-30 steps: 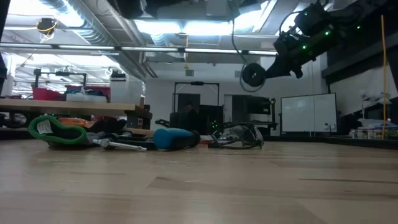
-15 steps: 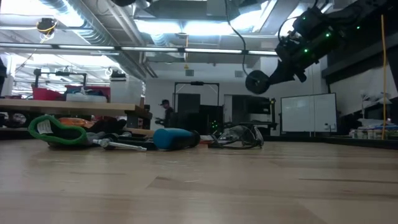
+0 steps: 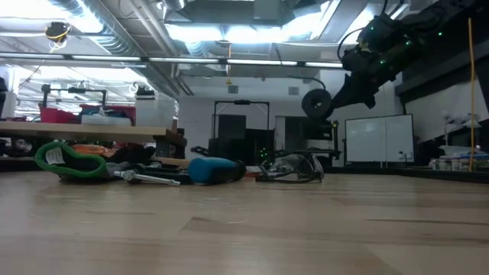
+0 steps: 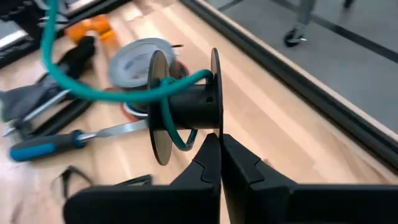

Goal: Coil cords
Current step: Uncoil the wire from the cable spool

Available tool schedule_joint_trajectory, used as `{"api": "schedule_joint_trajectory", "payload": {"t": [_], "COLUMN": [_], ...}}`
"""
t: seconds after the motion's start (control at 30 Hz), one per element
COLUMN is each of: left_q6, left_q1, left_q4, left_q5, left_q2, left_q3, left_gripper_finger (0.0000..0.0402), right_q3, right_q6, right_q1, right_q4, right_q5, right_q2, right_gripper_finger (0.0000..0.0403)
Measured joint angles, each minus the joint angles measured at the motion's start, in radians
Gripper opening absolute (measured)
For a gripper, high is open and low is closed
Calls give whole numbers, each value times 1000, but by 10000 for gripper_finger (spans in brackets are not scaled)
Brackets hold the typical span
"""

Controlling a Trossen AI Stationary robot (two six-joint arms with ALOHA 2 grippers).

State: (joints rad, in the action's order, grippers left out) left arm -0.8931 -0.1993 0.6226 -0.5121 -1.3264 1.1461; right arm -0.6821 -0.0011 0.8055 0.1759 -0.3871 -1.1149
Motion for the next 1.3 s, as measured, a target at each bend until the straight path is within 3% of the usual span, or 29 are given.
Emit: {"api": "schedule_joint_trajectory", "payload": {"t": [0.23, 0.4, 0.6, 0.73, 0.87, 1.0, 1.3], "left_q6": [120, 317, 556, 648, 710, 751, 820], "left_q1": [-29, -72, -92, -90, -90, -89, -89], "left_q4": [-277, -603, -1030, -1155, -1189, -1148, -784], "left_q5": [-53, -55, -55, -52, -11, 102, 313], "left_q2": [190, 301, 329, 328, 328, 328, 328], "left_q3": [0, 0, -3, -60, -136, -224, -466], "left_gripper_finger": [0, 0, 0, 0, 0, 0, 0], "right_q3": [0, 0, 0, 0, 0, 0, -1], "right_q6": [-4, -4, 50, 117, 195, 263, 402], "right_q1": [0, 0, 0, 0, 0, 0, 1], "right_q4": [8, -8, -160, -312, -461, -600, -895], "right_q5": [-68, -142, -251, -324, -364, -367, -353], "right_q2": [0, 0, 0, 0, 0, 0, 1], "right_gripper_finger": [1, 1, 1, 1, 1, 1, 1]}}
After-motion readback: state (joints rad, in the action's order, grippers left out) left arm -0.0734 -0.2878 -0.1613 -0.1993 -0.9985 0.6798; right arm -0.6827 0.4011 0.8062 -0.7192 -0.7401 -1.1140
